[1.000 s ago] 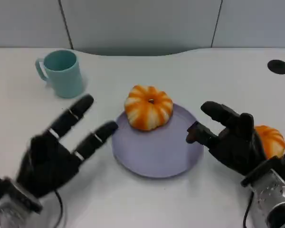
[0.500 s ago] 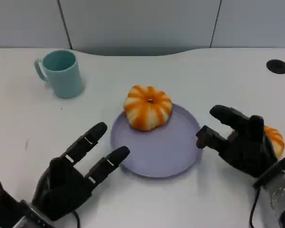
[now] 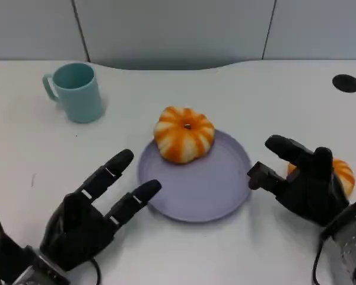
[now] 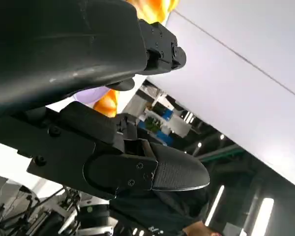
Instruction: Grasp the bread from the table and place it into the plate.
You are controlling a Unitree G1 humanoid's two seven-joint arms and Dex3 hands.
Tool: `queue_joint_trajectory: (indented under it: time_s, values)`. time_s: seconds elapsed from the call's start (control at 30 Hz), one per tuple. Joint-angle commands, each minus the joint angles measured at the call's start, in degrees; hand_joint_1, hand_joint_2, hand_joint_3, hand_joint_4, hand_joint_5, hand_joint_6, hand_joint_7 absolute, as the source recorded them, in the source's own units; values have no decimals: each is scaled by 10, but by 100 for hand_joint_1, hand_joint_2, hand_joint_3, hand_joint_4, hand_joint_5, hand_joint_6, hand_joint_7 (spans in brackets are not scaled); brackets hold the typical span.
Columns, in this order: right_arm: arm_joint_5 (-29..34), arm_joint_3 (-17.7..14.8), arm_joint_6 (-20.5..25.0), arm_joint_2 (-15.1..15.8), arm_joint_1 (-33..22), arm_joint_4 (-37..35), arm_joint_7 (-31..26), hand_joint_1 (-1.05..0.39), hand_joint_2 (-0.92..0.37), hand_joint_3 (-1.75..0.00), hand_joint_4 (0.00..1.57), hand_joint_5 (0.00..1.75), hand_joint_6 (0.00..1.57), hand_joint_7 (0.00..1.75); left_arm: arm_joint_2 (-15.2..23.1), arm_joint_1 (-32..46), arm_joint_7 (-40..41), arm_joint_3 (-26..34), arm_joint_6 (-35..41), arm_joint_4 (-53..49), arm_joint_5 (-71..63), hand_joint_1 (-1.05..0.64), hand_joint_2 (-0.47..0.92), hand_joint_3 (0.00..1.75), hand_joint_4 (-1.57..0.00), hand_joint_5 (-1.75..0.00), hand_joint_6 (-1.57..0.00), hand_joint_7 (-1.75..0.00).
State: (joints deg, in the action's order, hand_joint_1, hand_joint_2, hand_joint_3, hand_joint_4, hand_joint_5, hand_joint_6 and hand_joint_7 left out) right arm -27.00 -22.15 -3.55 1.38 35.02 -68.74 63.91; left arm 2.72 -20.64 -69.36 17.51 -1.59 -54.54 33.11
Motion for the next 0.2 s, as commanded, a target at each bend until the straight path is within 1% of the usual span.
queue_joint_trajectory:
  time_s: [0.03,0.2]
  values:
    - [7,-3,-13,10,13,-11,14,-53,-92,-12,78,123,114,1,15,-10,-24,12,-15,-16,-4,-102,92,33,-19,-47,-20,-3]
    - [10,-7,-19,9,12,-17,22,-53,-92,-12,78,125,114,1,17,-10,-33,15,-21,-25,-8,-101,92,35,-19,-46,-21,-3]
